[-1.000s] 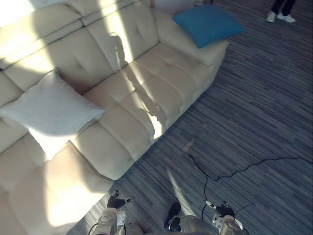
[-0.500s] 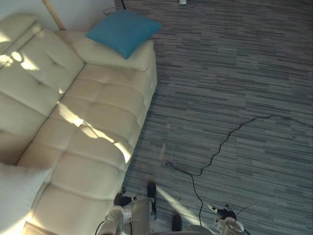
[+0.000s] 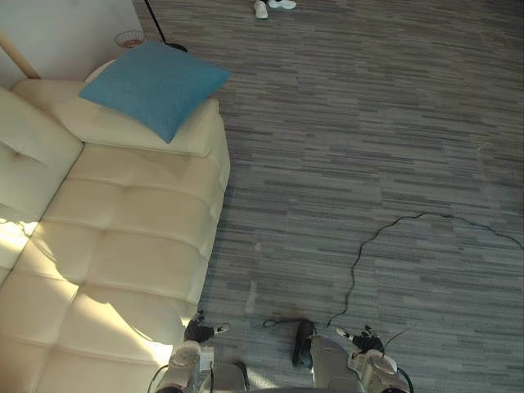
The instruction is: Pick up cushions and gather them together orderly.
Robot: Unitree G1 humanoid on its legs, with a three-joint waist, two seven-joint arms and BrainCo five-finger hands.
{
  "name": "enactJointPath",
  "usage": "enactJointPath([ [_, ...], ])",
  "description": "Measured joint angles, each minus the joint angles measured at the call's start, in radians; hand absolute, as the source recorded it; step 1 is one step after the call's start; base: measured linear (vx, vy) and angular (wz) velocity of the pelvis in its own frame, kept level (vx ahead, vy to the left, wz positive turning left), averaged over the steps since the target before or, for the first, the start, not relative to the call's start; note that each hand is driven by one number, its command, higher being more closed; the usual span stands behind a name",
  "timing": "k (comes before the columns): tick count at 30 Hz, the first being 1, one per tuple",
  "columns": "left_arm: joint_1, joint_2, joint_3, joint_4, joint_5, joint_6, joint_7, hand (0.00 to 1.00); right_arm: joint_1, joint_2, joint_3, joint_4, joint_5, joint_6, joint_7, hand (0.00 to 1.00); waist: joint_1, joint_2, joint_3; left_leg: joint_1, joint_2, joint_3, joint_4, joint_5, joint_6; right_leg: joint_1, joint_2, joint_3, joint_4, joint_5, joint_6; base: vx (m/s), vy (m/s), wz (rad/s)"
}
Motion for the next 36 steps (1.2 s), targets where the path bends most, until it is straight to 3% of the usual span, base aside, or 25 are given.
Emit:
enactJointPath([
  [2, 0.009, -0.018, 0.012, 0.012, 0.0, 0.0, -0.001, 0.0, -0.001, -0.009, -0.009, -0.003, 0.0, 0.0, 0.002, 0.0, 0.001, 0.025, -0.009, -0.064, 0.045, -0.037, 0.152, 0.0, -0.002, 0.006, 0.026, -0.026, 0.04, -0.077, -0.035, 0.51, -0.286, 0.22],
  [4, 0.013, -0.05, 0.064, 0.017, 0.0, 0.001, -0.005, 0.0, 0.017, -0.008, -0.022, -0.009, 0.001, 0.001, 0.002, 0.0, -0.011, 0.053, 0.002, -0.201, 0.119, -0.084, 0.51, 0.077, 0.001, 0.114, 0.07, -0.08, 0.004, -0.123, -0.063, 0.52, -0.303, 0.47],
  [5, 0.023, -0.057, 0.084, -0.003, 0.0, -0.001, -0.011, 0.0, 0.027, 0.0, -0.024, -0.01, 0.0, 0.007, 0.002, 0.0, -0.005, 0.058, 0.006, -0.27, 0.172, -0.079, 0.714, 0.079, 0.008, 0.201, 0.097, -0.097, -0.033, -0.14, -0.082, 0.42, -0.202, 0.26],
  [7, 0.018, -0.046, 0.083, -0.024, -0.001, -0.01, -0.015, 0.0, 0.03, 0.003, -0.031, -0.01, 0.001, 0.005, 0.002, 0.0, 0.031, 0.043, 0.013, -0.359, 0.191, -0.032, 0.868, 0.038, 0.008, 0.319, 0.109, -0.092, -0.095, -0.16, -0.094, 0.48, -0.214, -0.05],
  [9, 0.017, -0.047, 0.077, -0.034, -0.001, -0.023, -0.018, 0.0, 0.015, 0.003, -0.039, -0.012, 0.001, 0.004, 0.0, 0.0, 0.038, 0.028, 0.012, -0.452, 0.164, 0.016, 0.812, 0.009, 0.015, 0.381, 0.104, -0.082, -0.158, -0.16, -0.093, 0.42, -0.117, -0.09],
  [11, 0.007, -0.049, 0.074, -0.037, 0.0, -0.02, -0.02, 0.0, -0.012, 0.006, -0.042, -0.007, 0.003, 0.004, -0.003, 0.0, 0.039, 0.032, 0.009, -0.503, 0.094, 0.054, 0.54, 0.003, 0.02, 0.412, 0.082, -0.074, -0.192, -0.171, -0.073, 0.38, 0.024, -0.1],
  [13, 0.008, -0.052, 0.048, -0.033, 0.001, -0.02, -0.019, 0.0, -0.013, 0.003, -0.047, -0.006, 0.003, 0.004, -0.004, 0.0, 0.043, 0.038, 0.006, -0.488, 0.02, 0.062, 0.205, 0.092, 0.009, 0.437, 0.065, -0.071, -0.209, -0.192, -0.047, 0.36, 0.104, -0.03],
  [14, 0.008, -0.052, 0.036, -0.023, 0.001, -0.02, -0.019, 0.0, -0.013, 0.006, -0.047, -0.005, 0.003, 0.004, -0.005, 0.0, 0.05, 0.049, 0.003, -0.468, -0.004, 0.061, 0.033, 0.2, 0.014, 0.463, 0.068, -0.064, -0.221, -0.21, -0.031, 0.4, 0.138, -0.19],
  [15, 0.007, -0.049, 0.036, -0.017, 0.001, -0.02, -0.019, 0.0, -0.008, 0.014, -0.046, -0.003, 0.003, 0.005, -0.005, 0.0, 0.067, 0.05, -0.001, -0.425, -0.015, 0.064, -0.019, 0.317, 0.048, 0.488, 0.066, -0.046, -0.224, -0.229, -0.011, 0.43, 0.135, -0.17],
  [17, -0.002, -0.031, 0.033, -0.018, 0.001, -0.02, -0.02, 0.0, 0.001, 0.027, -0.044, -0.003, 0.002, 0.005, -0.005, 0.0, 0.068, -0.003, -0.005, -0.407, -0.065, 0.073, -0.024, 0.279, 0.089, 0.501, 0.018, -0.04, -0.228, -0.243, 0.011, 0.47, 0.119, 0.03],
  [19, -0.002, -0.019, 0.032, -0.018, 0.0, -0.02, -0.024, 0.0, 0.005, 0.02, -0.04, -0.004, 0.001, 0.005, -0.006, 0.0, 0.068, -0.016, -0.011, -0.42, -0.076, 0.076, 0.068, 0.211, 0.11, 0.517, -0.001, -0.03, -0.199, -0.249, 0.026, 0.4, 0.107, 0.04],
  [20, 0.002, -0.021, 0.033, -0.011, 0.0, -0.019, -0.024, 0.0, 0.007, 0.011, -0.038, -0.002, 0.0, 0.004, -0.005, 0.0, 0.066, -0.011, -0.013, -0.406, -0.067, 0.082, 0.119, 0.134, 0.11, 0.473, -0.012, -0.011, -0.039, -0.294, 0.097, 0.36, 0.118, -0.23],
  [22, 0.01, -0.01, 0.017, 0.006, -0.001, -0.011, -0.024, 0.0, 0.012, 0.017, -0.032, -0.002, 0.0, 0.004, -0.002, 0.0, 0.057, -0.013, -0.015, -0.335, -0.07, 0.081, 0.124, 0.077, 0.097, 0.319, -0.058, 0.009, 0.369, -0.303, 0.222, 0.36, 0.105, -0.12],
  [23, 0.02, 0.002, -0.007, 0.01, -0.001, -0.006, -0.023, 0.0, 0.018, 0.023, -0.025, -0.001, -0.001, 0.005, -0.001, 0.0, 0.038, -0.022, -0.021, -0.289, -0.078, 0.073, 0.12, 0.055, 0.088, 0.246, -0.09, 0.006, 0.547, -0.31, 0.234, 0.42, 0.063, 0.25],
  [24, 0.023, 0.011, -0.015, 0.01, -0.001, 0.0, -0.023, 0.0, 0.032, 0.026, -0.024, -0.002, -0.003, 0.005, 0.001, 0.0, 0.033, -0.024, -0.022, -0.25, -0.084, 0.073, 0.111, 0.052, 0.095, 0.211, -0.12, -0.023, 0.606, -0.328, 0.204, 0.43, 0.048, 0.26],
  [26, 0.026, 0.018, -0.03, 0.01, -0.002, 0.002, -0.018, 0.0, 0.044, 0.025, -0.024, 0.0, -0.011, 0.007, 0.003, 0.0, 0.03, -0.025, -0.024, -0.17, -0.081, 0.073, 0.065, 0.044, 0.095, 0.154, -0.153, -0.098, 0.552, -0.366, 0.127, 0.43, -0.014, 0.11],
  [28, 0.014, 0.013, -0.032, 0.005, -0.003, 0.002, -0.014, 0.0, 0.036, 0.021, -0.024, -0.001, -0.025, 0.006, 0.004, 0.0, 0.022, -0.011, -0.023, -0.133, -0.053, 0.056, 0.028, 0.045, 0.094, 0.089, -0.13, -0.133, 0.393, -0.367, 0.101, 0.45, -0.107, 0.17],
  [30, -0.005, 0.001, -0.032, 0.0, -0.009, 0.002, -0.012, 0.0, 0.016, 0.01, -0.02, -0.006, -0.029, 0.004, 0.005, 0.0, 0.014, 0.007, -0.012, -0.1, -0.014, 0.036, 0.003, 0.044, 0.091, 0.046, -0.082, -0.101, 0.211, -0.301, 0.075, 0.38, -0.187, 0.26],
  [31, -0.003, -0.006, -0.032, 0.001, -0.01, 0.001, -0.009, 0.0, 0.011, 0.0, -0.005, -0.007, -0.029, 0.004, 0.006, 0.0, 0.005, 0.012, -0.009, -0.074, -0.001, 0.015, -0.008, 0.041, 0.083, 0.041, -0.052, -0.033, 0.044, -0.205, 0.082, 0.46, -0.286, 0.44],
  [32, -0.002, -0.005, -0.033, 0.0, -0.01, 0.0, -0.007, 0.0, 0.016, -0.002, -0.005, -0.006, -0.029, 0.004, 0.006, 0.0, -0.002, 0.004, -0.013, -0.061, -0.004, 0.0, -0.008, 0.032, 0.063, 0.051, -0.051, 0.016, -0.039, -0.148, 0.097, 0.4, -0.281, 0.66],
  [33, 0.0, -0.005, -0.032, 0.001, -0.01, -0.001, -0.005, 0.0, 0.026, -0.003, -0.007, -0.006, -0.028, 0.004, 0.007, 0.0, -0.011, -0.008, -0.016, -0.047, -0.006, -0.027, -0.002, 0.002, 0.017, 0.051, -0.056, 0.06, -0.066, -0.071, 0.108, 0.43, -0.367, 0.74],
  [34, 0.0, -0.027, -0.029, 0.016, -0.01, 0.0, -0.003, 0.0, 0.027, -0.021, -0.007, -0.004, -0.029, 0.005, 0.007, 0.0, -0.019, 0.026, -0.019, -0.033, 0.03, -0.065, 0.016, -0.034, -0.015, 0.044, -0.026, 0.053, 0.021, -0.05, 0.075, 0.43, -0.373, 0.65],
  [36, 0.017, -0.043, -0.021, 0.018, -0.01, -0.001, -0.004, 0.0, 0.029, -0.029, -0.011, -0.005, -0.029, 0.005, 0.007, 0.0, -0.017, 0.046, -0.031, -0.088, 0.072, -0.111, 0.148, -0.033, -0.015, 0.052, -0.011, -0.003, 0.084, -0.128, 0.027, 0.42, -0.383, 0.54],
])
